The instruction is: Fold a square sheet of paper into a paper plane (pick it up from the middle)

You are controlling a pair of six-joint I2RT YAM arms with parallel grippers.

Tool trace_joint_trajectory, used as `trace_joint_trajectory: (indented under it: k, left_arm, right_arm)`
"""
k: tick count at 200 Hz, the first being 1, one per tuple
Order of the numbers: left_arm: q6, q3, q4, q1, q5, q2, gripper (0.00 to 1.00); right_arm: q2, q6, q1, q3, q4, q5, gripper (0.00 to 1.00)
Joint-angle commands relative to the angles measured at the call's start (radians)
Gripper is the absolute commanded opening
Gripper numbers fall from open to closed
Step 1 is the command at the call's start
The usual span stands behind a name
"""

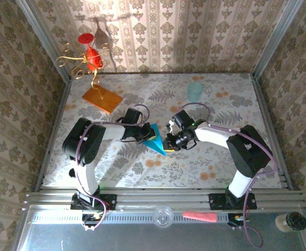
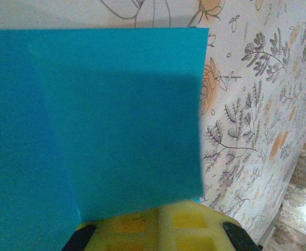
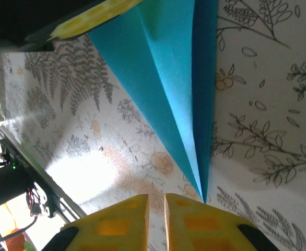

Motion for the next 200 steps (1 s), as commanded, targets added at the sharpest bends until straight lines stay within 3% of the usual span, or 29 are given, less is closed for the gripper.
trace_joint_trajectory:
  k: [1,122,200]
  left_arm:
    - [0.026,-0.028,-0.17,-0.008,-0.104,0.072,0.06]
    - [0.043,-0.002,-0.185,-0.016,-0.097,0.047,0.07]
    - [0.083,0.042,-0.154,-0.036,-0.104,-0.074,0.09]
  right_arm:
    - [0.051,0.003,0.011,0.042,0.017,-0.017,0.16]
    - [0.16,-0.021,0.011,0.071,0.025,0.047,0.15]
    - [0.188,-0.03,0.012,0.056,0.003,0.079,0.14]
